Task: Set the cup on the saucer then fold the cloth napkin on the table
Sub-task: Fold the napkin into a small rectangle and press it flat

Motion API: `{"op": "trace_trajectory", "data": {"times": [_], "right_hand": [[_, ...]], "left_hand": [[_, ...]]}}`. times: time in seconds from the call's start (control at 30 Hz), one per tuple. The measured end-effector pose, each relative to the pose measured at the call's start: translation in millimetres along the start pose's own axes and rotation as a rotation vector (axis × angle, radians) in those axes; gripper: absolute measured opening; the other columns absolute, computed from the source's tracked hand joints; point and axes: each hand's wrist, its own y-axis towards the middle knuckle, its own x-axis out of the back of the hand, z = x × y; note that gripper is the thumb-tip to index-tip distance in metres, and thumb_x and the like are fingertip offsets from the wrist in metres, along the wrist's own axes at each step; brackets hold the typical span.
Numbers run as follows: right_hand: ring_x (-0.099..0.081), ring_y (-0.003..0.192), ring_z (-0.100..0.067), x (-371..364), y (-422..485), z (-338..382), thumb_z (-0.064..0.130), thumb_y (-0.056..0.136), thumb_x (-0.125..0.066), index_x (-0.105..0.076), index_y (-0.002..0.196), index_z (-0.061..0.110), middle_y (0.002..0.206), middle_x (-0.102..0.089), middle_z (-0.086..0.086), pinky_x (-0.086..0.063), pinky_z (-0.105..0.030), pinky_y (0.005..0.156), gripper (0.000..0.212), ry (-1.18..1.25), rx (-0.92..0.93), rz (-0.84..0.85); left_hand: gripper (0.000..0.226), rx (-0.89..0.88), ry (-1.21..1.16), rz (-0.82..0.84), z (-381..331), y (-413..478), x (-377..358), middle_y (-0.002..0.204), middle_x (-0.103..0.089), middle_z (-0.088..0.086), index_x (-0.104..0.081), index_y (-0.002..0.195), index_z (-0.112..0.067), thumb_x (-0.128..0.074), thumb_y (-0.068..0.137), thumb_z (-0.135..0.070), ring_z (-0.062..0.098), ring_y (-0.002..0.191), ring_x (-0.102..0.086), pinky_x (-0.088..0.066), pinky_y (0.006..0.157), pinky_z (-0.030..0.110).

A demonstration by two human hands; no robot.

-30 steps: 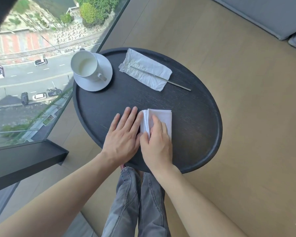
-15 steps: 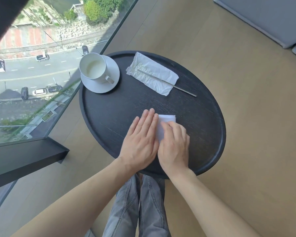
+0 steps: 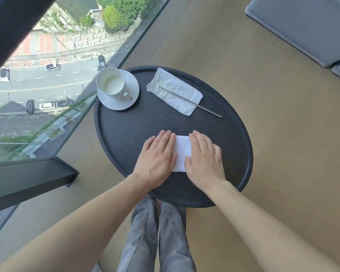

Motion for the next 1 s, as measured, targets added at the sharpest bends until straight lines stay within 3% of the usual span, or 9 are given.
{"op": "trace_trajectory", "data": {"times": [0.07, 0.17, 0.3, 0.5, 0.63, 0.73, 0.83, 1.0], "right_hand": [[-0.056, 0.116, -0.03, 15, 18, -4, 0.025, 0.088, -0.062, -0.054, 0.128, 0.012, 0.129, -0.058, -0.006, -0.044, -0.043, 0.084, 0.043, -0.057, 0.001, 0.026], [-0.058, 0.101, -0.029, 33, 44, -4, 0.02, 0.092, -0.062, -0.05, 0.111, 0.015, 0.111, -0.057, -0.006, -0.04, -0.038, 0.071, 0.023, -0.155, -0.014, 0.171], [-0.062, 0.108, -0.032, 40, 68, 4, 0.012, 0.089, -0.067, -0.048, 0.118, 0.01, 0.121, -0.057, -0.014, -0.038, -0.037, 0.069, 0.034, -0.132, -0.107, 0.368], [-0.062, 0.111, -0.034, 43, 72, -2, 0.011, 0.094, -0.059, -0.055, 0.125, 0.009, 0.128, -0.055, -0.016, -0.043, -0.038, 0.072, 0.031, -0.094, -0.132, 0.555], [-0.057, 0.108, -0.032, 44, 50, -7, 0.012, 0.097, -0.054, -0.051, 0.107, 0.015, 0.115, -0.051, -0.01, -0.038, -0.039, 0.071, 0.011, 0.015, -0.055, 0.441], [-0.058, 0.086, -0.033, 46, 34, -15, 0.011, 0.096, -0.049, -0.039, 0.092, 0.015, 0.092, -0.05, -0.004, -0.034, -0.038, 0.06, 0.012, 0.127, -0.07, 0.374], [-0.055, 0.069, -0.029, 45, 22, -23, 0.017, 0.095, -0.051, -0.043, 0.092, 0.019, 0.08, -0.056, -0.002, -0.037, -0.039, 0.051, 0.01, 0.345, -0.155, 0.369], [-0.059, 0.072, -0.019, 34, 22, -14, 0.023, 0.094, -0.062, -0.049, 0.088, 0.027, 0.083, -0.063, 0.004, -0.048, -0.034, 0.06, 0.015, 0.707, -0.331, 0.297]], "left_hand": [[0.048, -0.021, 0.026, -0.039, 2, 13, 14, 0.136, -0.064, 0.008, -0.062, 0.132, -0.009, -0.033, 0.107, -0.038, 0.032, 0.133, -0.055, -0.036, 0.108, 0.043], [0.031, -0.019, 0.082, 0.04, 2, 38, 29, 0.108, -0.062, 0.005, -0.063, 0.109, -0.013, -0.045, 0.103, -0.037, 0.031, 0.109, -0.057, -0.038, 0.095, 0.04], [0.024, -0.044, 0.087, 0.157, -4, 64, 37, 0.11, -0.058, 0.002, -0.06, 0.114, -0.017, -0.055, 0.098, -0.034, 0.027, 0.108, -0.053, -0.037, 0.089, 0.035], [0.025, -0.039, 0.018, 0.294, -11, 79, 44, 0.112, -0.058, 0.001, -0.055, 0.116, -0.02, -0.059, 0.091, -0.022, 0.026, 0.106, -0.052, -0.039, 0.089, 0.039], [0.025, -0.125, 0.067, 0.364, -10, 74, 46, 0.114, -0.049, 0.002, -0.054, 0.12, -0.023, -0.055, 0.096, -0.028, 0.026, 0.102, -0.043, -0.037, 0.087, 0.039], [0.02, -0.139, 0.036, 0.386, -5, 68, 51, 0.115, -0.044, 0.003, -0.058, 0.113, -0.021, -0.056, 0.099, -0.036, 0.025, 0.099, -0.037, -0.035, 0.084, 0.037], [0.016, -0.032, -0.257, 0.448, 0, 61, 58, 0.103, -0.057, 0.001, -0.059, 0.1, -0.017, -0.065, 0.096, -0.032, 0.026, 0.096, -0.051, -0.045, 0.08, 0.038], [0.008, 0.233, -0.697, 0.35, 22, 45, 62, 0.08, -0.059, -0.011, -0.06, 0.095, -0.027, -0.067, 0.094, -0.031, 0.004, 0.065, -0.052, -0.041, 0.06, 0.023]]}}
